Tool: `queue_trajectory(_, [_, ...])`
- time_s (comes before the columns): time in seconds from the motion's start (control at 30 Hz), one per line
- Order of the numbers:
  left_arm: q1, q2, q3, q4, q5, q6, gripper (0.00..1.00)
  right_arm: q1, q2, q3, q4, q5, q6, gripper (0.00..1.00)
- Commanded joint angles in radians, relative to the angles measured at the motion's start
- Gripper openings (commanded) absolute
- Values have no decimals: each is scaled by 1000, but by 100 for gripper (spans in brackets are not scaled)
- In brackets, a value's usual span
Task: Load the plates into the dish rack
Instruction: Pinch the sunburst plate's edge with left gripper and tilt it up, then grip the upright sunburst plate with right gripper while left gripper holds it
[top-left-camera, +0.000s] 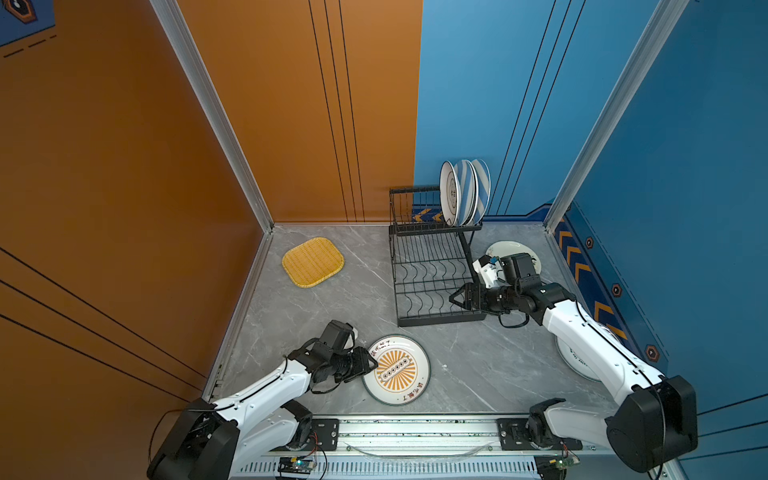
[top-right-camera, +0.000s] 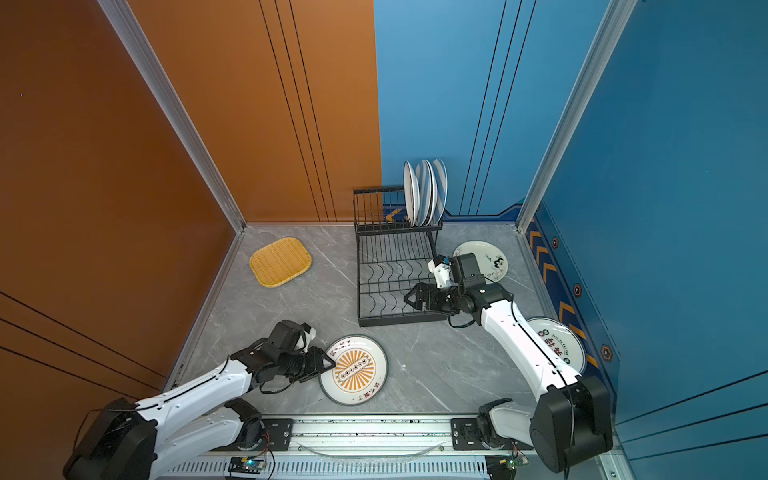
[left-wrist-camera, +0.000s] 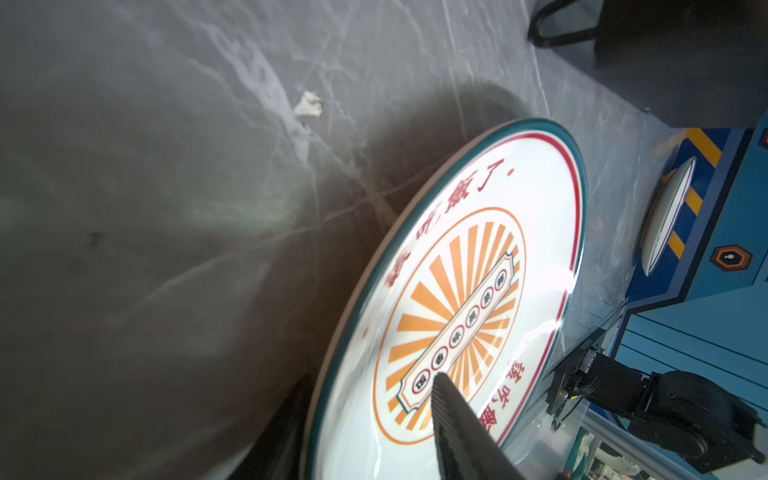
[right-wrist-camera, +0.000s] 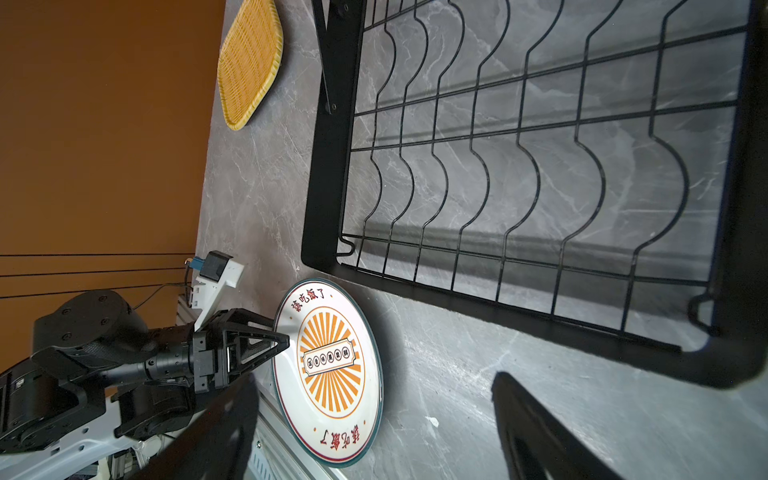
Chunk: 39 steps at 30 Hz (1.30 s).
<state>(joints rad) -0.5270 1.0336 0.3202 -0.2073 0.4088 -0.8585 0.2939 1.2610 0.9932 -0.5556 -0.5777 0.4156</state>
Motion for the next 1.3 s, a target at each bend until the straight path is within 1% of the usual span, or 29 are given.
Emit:
queue_trajectory(0.0, [-23, 32, -57, -7, 1, -5, 42, -4, -5, 3, 11, -25, -16, 88])
queue_trajectory(0.13, [-35, 48, -67, 3, 4, 7, 28, -5, 7, 12, 13, -33, -21, 88])
queue_trajectory(0.3, [-42, 33, -74, 3, 14, 8, 13, -5, 16, 16, 14, -39, -23, 88])
queue_trajectory(0.4, [-43, 22, -76, 3, 24, 7, 1, -6, 23, 18, 14, -43, -23, 89])
queue_trajectory(0.43, [-45, 17, -75, 5, 28, 5, 0, -7, 26, 18, 14, -46, -23, 89])
queue_trajectory(0.6, [-59, -24, -52, 5, 53, -17, 0, -13, 42, 19, 14, -66, -22, 89])
queue_trajectory(0.77, [-85, -93, 8, -7, 63, -58, 0, -23, 49, 16, 14, -92, -23, 89])
queue_trajectory(0.87, [-88, -110, 56, -10, 63, -73, 0, -31, 56, 15, 14, -115, -24, 89])
queue_trajectory(1.13, [-90, -81, 214, -12, 110, -78, 0, -39, 76, 14, 13, -200, -27, 89])
queue_trajectory(1.27, [-78, -48, 295, -21, 112, -68, 0, -40, 81, 17, 14, -272, -25, 89])
